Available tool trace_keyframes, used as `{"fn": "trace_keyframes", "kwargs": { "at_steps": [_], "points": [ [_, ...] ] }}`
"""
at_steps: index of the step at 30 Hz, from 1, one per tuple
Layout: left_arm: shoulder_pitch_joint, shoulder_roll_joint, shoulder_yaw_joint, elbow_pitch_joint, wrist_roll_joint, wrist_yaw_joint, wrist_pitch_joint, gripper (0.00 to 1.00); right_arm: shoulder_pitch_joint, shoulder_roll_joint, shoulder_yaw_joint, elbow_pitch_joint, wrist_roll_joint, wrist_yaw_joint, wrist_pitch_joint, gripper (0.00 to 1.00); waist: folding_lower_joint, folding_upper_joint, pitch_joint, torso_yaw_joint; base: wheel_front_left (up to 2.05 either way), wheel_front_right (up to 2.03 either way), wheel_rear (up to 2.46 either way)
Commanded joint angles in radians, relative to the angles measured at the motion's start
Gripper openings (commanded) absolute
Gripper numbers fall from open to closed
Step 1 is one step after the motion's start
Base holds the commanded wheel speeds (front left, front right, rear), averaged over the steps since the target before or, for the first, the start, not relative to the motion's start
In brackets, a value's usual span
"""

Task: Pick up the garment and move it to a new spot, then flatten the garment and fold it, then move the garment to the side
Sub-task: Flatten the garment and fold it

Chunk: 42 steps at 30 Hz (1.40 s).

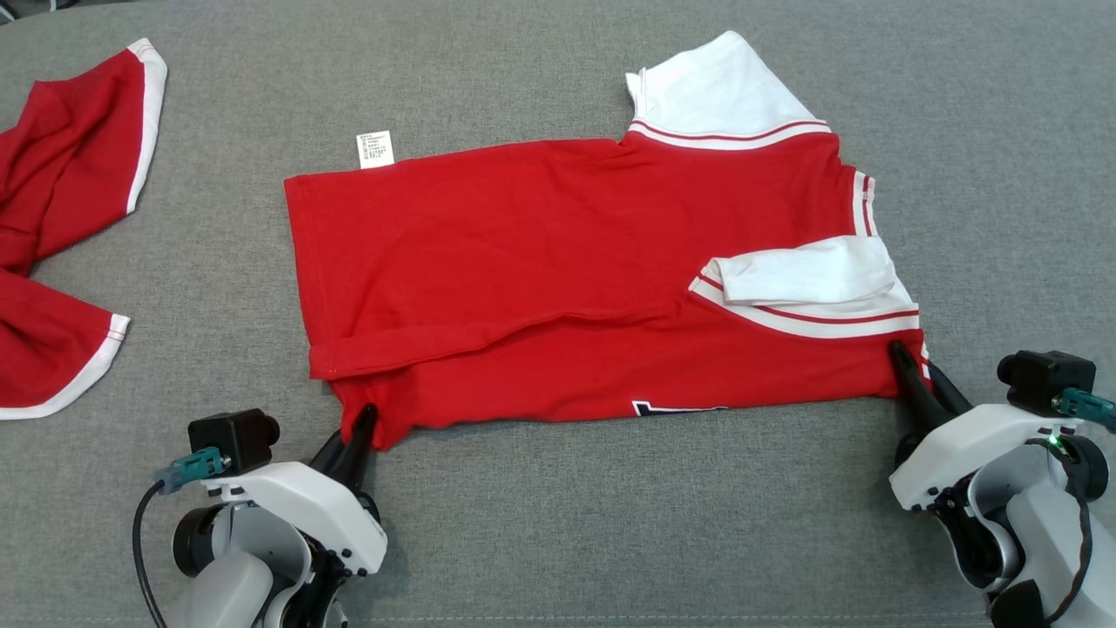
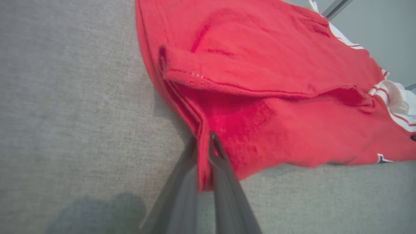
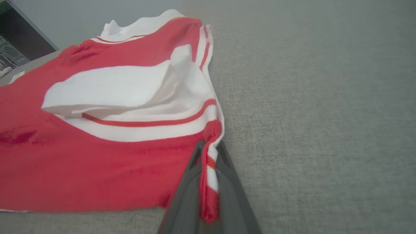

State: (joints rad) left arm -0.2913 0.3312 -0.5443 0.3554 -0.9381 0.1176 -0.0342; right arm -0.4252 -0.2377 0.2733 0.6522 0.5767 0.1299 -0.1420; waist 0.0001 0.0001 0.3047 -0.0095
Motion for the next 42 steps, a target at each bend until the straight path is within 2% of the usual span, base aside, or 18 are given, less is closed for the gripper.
{"fn": "trace_keyframes", "kwargs": {
  "at_steps": [1,9,12,16,22,28,29,30,31,34,42],
  "points": [
    [0.0,0.02,0.023,-0.022,-0.003,-0.002,0.003,0.0,0.01,-0.026,0.018,-0.026,0.017,0.001,0.007,0.0,-0.0001,-0.0001,-0.003,0.002,0.0,0.0,0.0],
    [0.052,0.084,0.045,-0.115,0.003,0.04,0.008,0.0,0.08,-0.098,-0.007,-0.137,0.091,0.001,0.075,0.0,-0.0001,-0.0001,-0.031,0.018,0.0,0.0,0.0],
    [0.094,0.116,0.049,-0.161,0.001,0.056,0.022,0.0,0.145,-0.125,-0.042,-0.203,0.108,0.001,0.107,0.0,-0.0001,-0.0001,-0.041,0.029,0.0,0.0,0.0],
    [0.162,0.148,0.048,-0.244,0.006,0.099,0.036,0.0,0.266,-0.134,-0.095,-0.31,0.105,0.001,0.155,0.0,-0.0001,-0.0001,-0.051,0.039,0.0,0.0,0.0],
    [0.256,0.158,0.05,-0.332,-0.014,0.15,0.049,0.0,0.458,-0.072,-0.197,-0.458,0.073,0.001,0.211,0.0,-0.0001,-0.0001,-0.067,0.043,0.0,0.0,0.0],
    [0.295,0.16,0.055,-0.353,-0.026,0.171,0.049,0.0,0.562,0.022,-0.248,-0.548,0.043,0.001,0.243,0.0,-0.0001,-0.0001,-0.066,0.037,0.0,0.0,0.0],
    [0.291,0.164,0.056,-0.35,-0.019,0.174,0.044,0.0,0.564,0.033,-0.247,-0.559,0.041,0.001,0.241,0.23,-0.0001,-0.0001,-0.065,0.035,0.0,0.0,0.0],
    [0.289,0.166,0.057,-0.345,-0.014,0.179,0.043,0.42,0.566,0.04,-0.245,-0.562,0.039,0.001,0.245,0.76,-0.0001,-0.0001,-0.065,0.033,0.0,0.0,0.0],
    [0.287,0.166,0.053,-0.339,-0.015,0.18,0.051,1.0,0.567,0.043,-0.244,-0.566,0.033,0.001,0.244,1.0,-0.0001,-0.0001,-0.065,0.032,0.0,0.0,0.0],
    [0.281,0.168,0.064,-0.335,-0.004,0.192,0.03,1.0,0.563,0.052,-0.255,-0.579,0.03,0.001,0.216,1.0,-0.0001,-0.0001,-0.071,0.029,0.0,0.0,0.0],
    [0.25,0.194,0.117,-0.386,0.074,0.265,-0.067,1.0,0.521,0.052,-0.348,-0.612,-0.038,0.001,0.105,1.0,-0.0001,-0.0001,-0.113,0.032,0.0,0.0,0.0]
  ]
}}
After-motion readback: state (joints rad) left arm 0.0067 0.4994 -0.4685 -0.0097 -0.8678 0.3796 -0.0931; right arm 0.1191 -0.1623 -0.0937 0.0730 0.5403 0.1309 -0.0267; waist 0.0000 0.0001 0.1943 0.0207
